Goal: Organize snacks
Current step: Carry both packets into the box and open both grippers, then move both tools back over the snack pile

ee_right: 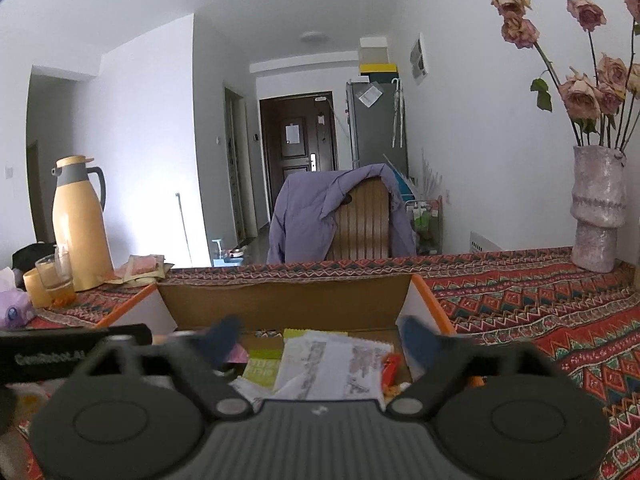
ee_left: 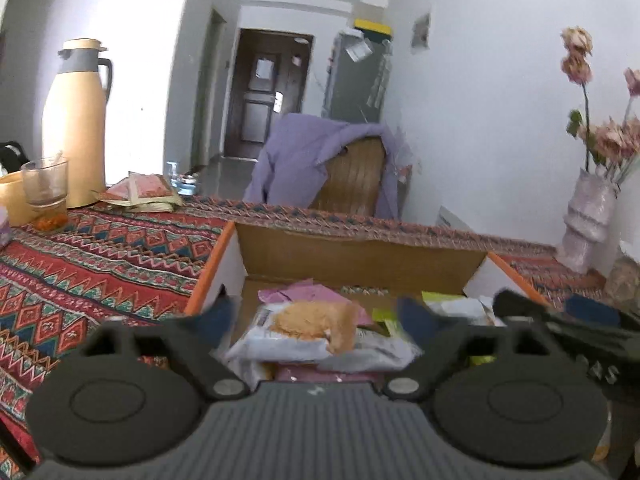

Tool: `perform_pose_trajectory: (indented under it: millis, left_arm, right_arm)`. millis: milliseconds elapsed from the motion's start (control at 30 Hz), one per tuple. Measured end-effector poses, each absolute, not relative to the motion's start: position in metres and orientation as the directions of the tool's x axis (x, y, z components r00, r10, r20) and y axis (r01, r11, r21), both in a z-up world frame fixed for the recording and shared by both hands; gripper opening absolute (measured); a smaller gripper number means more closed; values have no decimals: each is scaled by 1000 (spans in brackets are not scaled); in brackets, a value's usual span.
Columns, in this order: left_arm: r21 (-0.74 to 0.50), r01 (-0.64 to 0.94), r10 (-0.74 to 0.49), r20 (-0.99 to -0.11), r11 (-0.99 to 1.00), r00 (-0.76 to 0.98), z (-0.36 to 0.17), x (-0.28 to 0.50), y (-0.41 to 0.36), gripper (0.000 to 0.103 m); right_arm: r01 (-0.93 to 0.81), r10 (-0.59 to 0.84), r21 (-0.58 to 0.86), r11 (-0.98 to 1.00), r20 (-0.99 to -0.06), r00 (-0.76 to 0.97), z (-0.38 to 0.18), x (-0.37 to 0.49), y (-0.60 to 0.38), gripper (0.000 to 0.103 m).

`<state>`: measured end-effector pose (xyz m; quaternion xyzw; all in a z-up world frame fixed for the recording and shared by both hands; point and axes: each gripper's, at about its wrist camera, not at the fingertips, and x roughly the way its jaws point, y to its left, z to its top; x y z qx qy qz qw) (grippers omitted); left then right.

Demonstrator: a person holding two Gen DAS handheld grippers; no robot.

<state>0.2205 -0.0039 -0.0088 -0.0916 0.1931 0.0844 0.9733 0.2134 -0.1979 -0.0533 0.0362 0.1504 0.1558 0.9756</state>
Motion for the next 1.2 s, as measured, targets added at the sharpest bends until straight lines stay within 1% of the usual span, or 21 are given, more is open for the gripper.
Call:
perform_pose_trajectory:
  millis: [33, 233, 467, 567, 700, 800, 967, 1200]
  left_arm:
    - [-143, -219, 151, -379, 965, 913, -9, 219, -3, 103]
    - [-158, -228, 150, -395, 961, 906, -9, 221, 1, 103]
    - [-184, -239, 149, -402, 953, 903, -7, 219, 5, 103]
    - [-204, -237, 143, -391, 950, 909, 2, 215, 5, 103]
    - [-235, -226, 130, -363, 945, 923, 22, 203, 4, 103]
    - [-240, -226, 135, -342, 944, 930, 37, 192, 3, 103]
    - [-236, -215, 130, -330, 948, 935, 47, 172, 4, 103]
    - [-234, -214, 110, -391, 948, 914, 38, 146, 16, 103]
  right_arm:
    - [-292, 315, 122, 949, -276, 908, -53, 212, -199, 103]
    - [-272, 304, 146, 951, -292, 907, -57, 217, -203, 103]
    - [-267, 302, 158, 951, -271, 914, -54, 213, -207, 103]
    - [-269, 305, 163, 949, -265, 915, -50, 211, -208, 103]
    - [-262, 297, 165, 951, -246, 922, -31, 200, -212, 103]
    - [-270, 302, 164, 949, -227, 926, -14, 188, -213, 103]
    - [-276, 303, 143, 951, -225, 926, -3, 168, -217, 103]
    - [-274, 301, 135, 952, -268, 915, -8, 141, -226, 103]
